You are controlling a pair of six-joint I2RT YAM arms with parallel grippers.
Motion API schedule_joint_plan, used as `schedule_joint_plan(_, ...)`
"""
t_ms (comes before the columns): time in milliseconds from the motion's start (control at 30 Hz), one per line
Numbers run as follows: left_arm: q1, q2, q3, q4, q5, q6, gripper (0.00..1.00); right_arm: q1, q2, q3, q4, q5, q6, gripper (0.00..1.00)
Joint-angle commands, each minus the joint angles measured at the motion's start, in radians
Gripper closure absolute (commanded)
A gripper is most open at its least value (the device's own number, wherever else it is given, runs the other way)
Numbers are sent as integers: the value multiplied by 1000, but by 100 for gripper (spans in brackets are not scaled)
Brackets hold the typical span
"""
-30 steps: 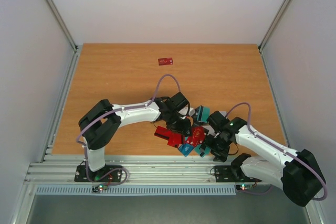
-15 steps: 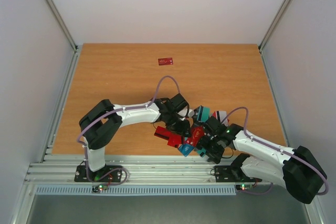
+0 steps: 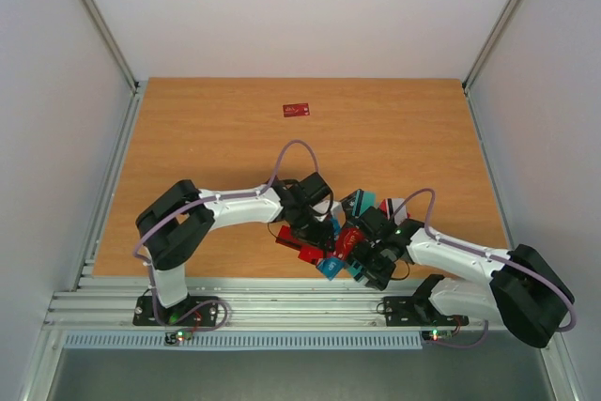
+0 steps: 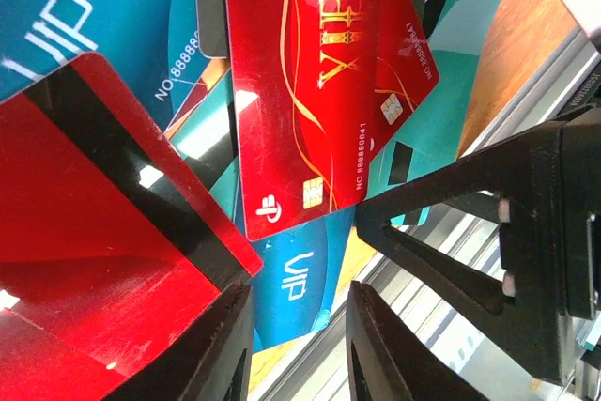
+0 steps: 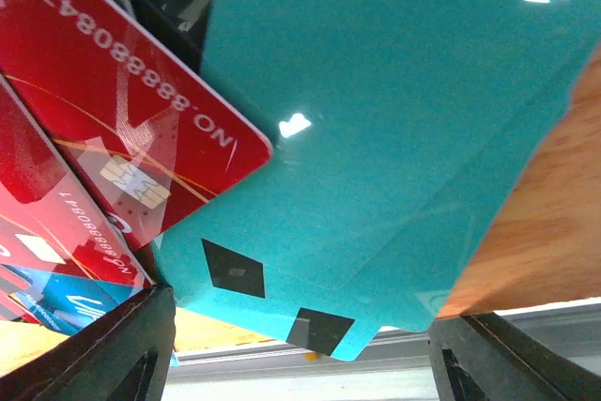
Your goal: Put the credit cards into the card holder
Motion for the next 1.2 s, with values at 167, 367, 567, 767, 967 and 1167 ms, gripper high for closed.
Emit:
schedule_joint_plan(167, -4, -66, -61, 46, 19, 11, 70, 29, 62, 27, 42, 67, 1, 27)
schedule_joint_plan(367, -4, -68, -70, 57, 22, 7, 70, 40, 66, 36, 10, 80, -1, 32)
schedule_joint_plan(567, -4, -70, -65, 52, 15, 12, 70, 39, 64, 25, -82, 77, -31, 45)
schedule_joint_plan(767, -4, -71, -74, 64, 13, -1, 71, 40, 33, 37, -162, 98, -94, 53)
schedule_joint_plan(967, -4, -70, -72, 60, 8, -5, 71, 39, 1, 22, -183, 109, -121, 53)
schedule_joint_plan(1167, -4, -69, -67, 58, 9, -7, 71, 40, -36, 5, -192, 113, -140, 64)
